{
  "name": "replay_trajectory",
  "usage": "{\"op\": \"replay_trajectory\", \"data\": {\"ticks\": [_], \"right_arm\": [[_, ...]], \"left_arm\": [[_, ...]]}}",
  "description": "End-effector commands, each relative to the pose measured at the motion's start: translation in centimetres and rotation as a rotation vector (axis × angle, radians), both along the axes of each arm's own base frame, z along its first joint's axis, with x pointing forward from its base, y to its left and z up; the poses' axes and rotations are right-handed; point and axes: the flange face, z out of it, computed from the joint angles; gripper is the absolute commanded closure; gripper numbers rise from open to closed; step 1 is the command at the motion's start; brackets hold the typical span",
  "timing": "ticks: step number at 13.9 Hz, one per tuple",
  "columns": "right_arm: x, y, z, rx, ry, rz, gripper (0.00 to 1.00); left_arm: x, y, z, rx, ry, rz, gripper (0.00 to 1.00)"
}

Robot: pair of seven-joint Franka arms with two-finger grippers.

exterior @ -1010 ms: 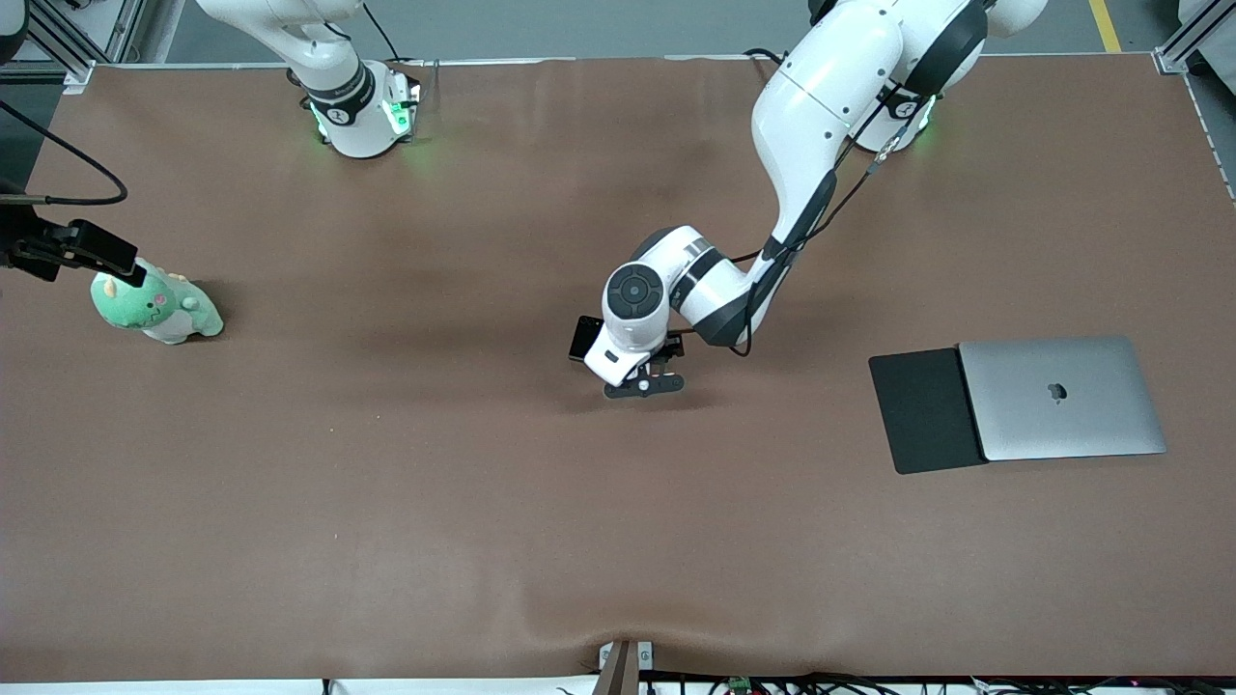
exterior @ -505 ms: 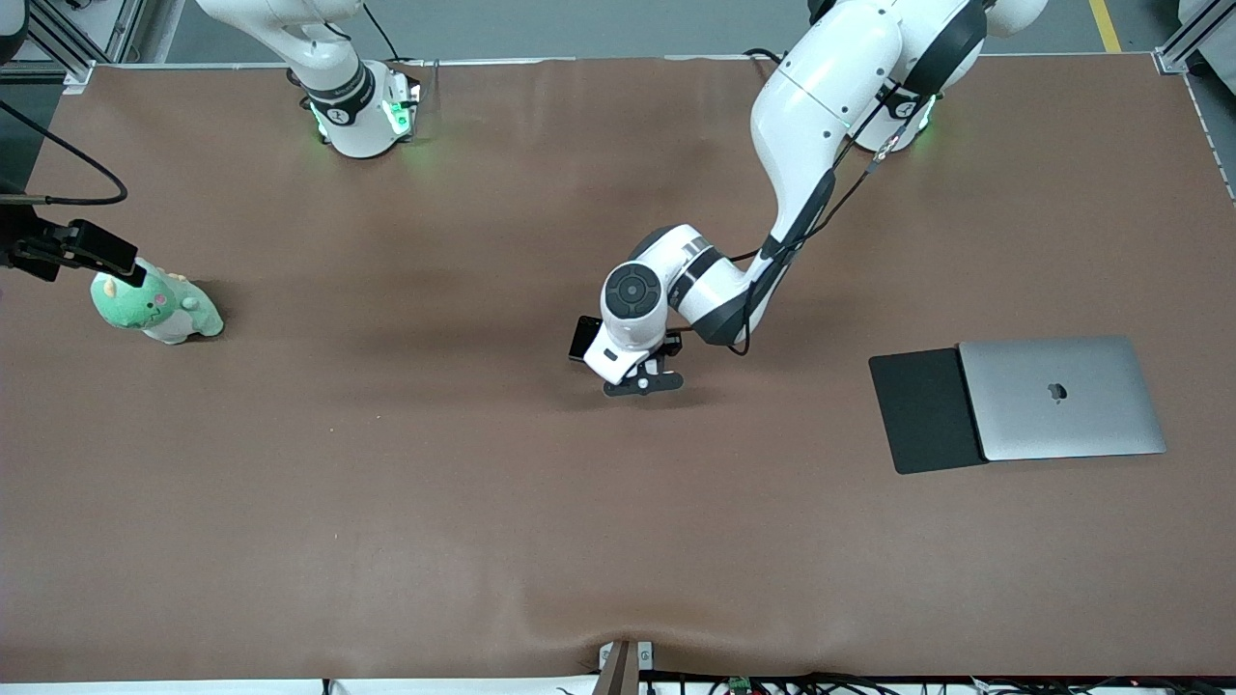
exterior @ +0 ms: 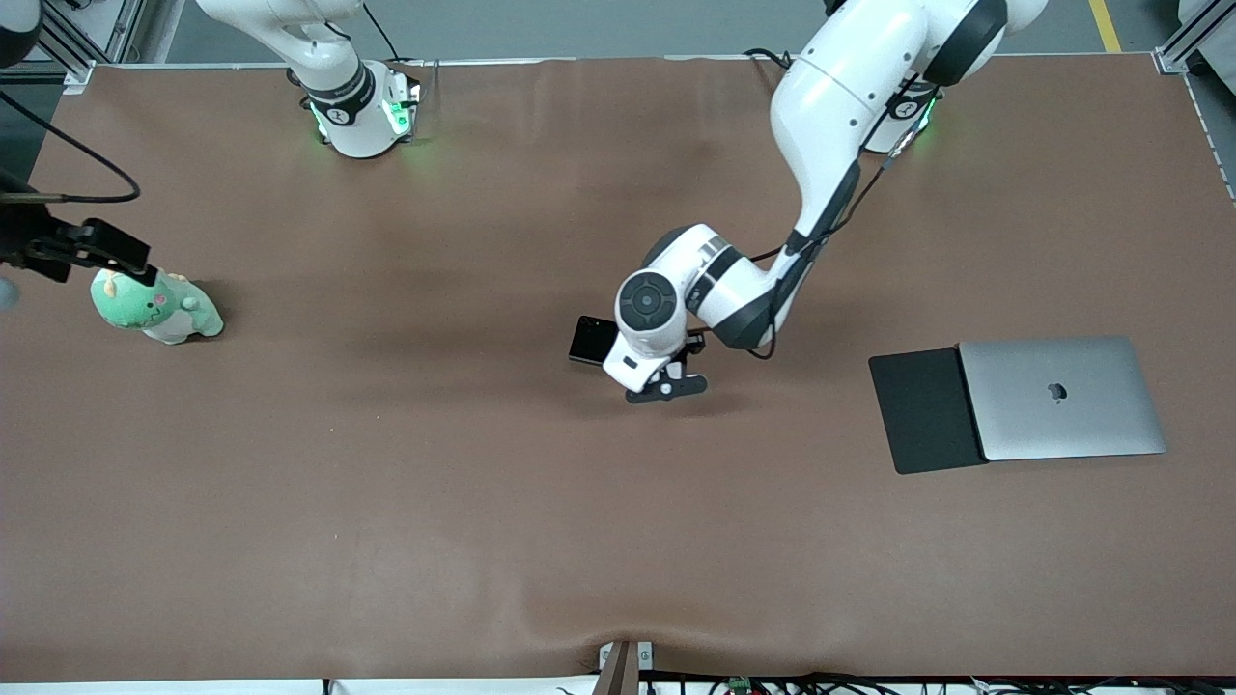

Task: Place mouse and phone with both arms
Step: 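Carry the mouse to the pad while the right gripper reaches the phone, then lower the mouse onto the pad while the right gripper grasps the phone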

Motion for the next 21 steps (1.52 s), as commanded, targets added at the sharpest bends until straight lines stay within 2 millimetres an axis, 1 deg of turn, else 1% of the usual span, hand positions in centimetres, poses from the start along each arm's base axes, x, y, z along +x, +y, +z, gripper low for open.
{"op": "replay_trajectory", "data": {"ticks": [1,2,3,4,5,6,7,8,9,11,12,13,14,15,16,17,18,19,20,21], "right_arm": [[-0.3,7.3,-0.2,-0.005,-0.004,0.122,0.0],[-0.2,10.0,-1.0,-0.004,-0.006,0.159,0.0],[0.1,12.6,-2.2,0.0,-0.003,0.167,0.0],[0.7,15.1,-4.2,0.027,0.013,0.185,0.0],[1.2,17.6,-6.1,0.073,0.025,0.207,0.0],[2.1,19.9,-8.7,0.107,0.04,0.22,0.0],[2.9,22.3,-11.9,0.124,0.052,0.209,0.0],[3.4,25.0,-15.0,0.123,0.05,0.181,0.0],[3.8,27.6,-18.0,0.118,0.043,0.143,0.0],[3.7,32.6,-23.4,0.113,0.013,0.091,0.0],[3.5,34.5,-26.0,0.109,0.002,0.062,0.0],[3.1,36.2,-28.7,0.104,0.001,0.058,0.0],[2.3,37.7,-31.2,0.101,-0.004,0.071,0.0],[1.3,38.9,-33.3,0.105,-0.025,0.08,0.0],[0.7,39.5,-35.2,0.111,-0.041,0.072,0.0],[-0.2,40.3,-37.0,0.114,-0.054,0.059,0.0],[-1.3,41.5,-38.4,0.113,-0.056,0.043,0.0],[-2.2,42.6,-39.1,0.097,-0.058,0.037,0.0],[-2.5,42.8,-39.4,0.081,-0.062,0.03,0.0],[-2.9,42.5,-40.1,0.064,-0.054,0.033,0.0]], "left_arm": [[0.8,6.1,3.7,0.056,-0.044,0.005,1.0],[1.3,8.4,4.4,0.046,-0.053,-0.003,1.0],[1.4,10.6,5.4,0.031,-0.07,-0.016,1.0],[1.5,12.6,6.1,0.02,-0.084,-0.028,1.0],[1.7,15.1,6.5,0.013,-0.093,-0.034,1.0],[1.8,17.1,6.8,0.008,-0.104,-0.029,1.0],[2.0,19.4,7.2,0.006,-0.106,-0.037,1.0],[2.7,22.0,7.6,-0.001,-0.115,-0.046,1.0],[3.2,24.1,7.9,-0.003,-0.115,-0.061,1.0],[3.5,28.5,7.7,-0.008,-0.114,-0.089,1.0],[3.6,30.8,7.7,-0.02,-0.127,-0.105,1.0],[4.0,33.3,7.8,-0.031,-0.133,-0.133,1.0],[4.2,35.5,7.6,-0.044,-0.125,-0.156,1.0],[4.6,37.9,7.2,-0.062,-0.124,-0.168,1.0],[5.0,39.3,6.9,-0.082,-0.137,-0.189,1.0],[5.2,40.5,5.8,-0.093,-0.133,-0.192,1.0],[5.4,41.3,5.5,-0.098,-0.139,-0.202,1.0],[5.3,41.6,5.4,-0.099,-0.136,-0.224,1.0],[5.2,42.1,4.5,-0.104,-0.121,-0.249,1.0],[5.2,42.7,3.4,-0.112,-0.109,-0.27,1.0]]}}
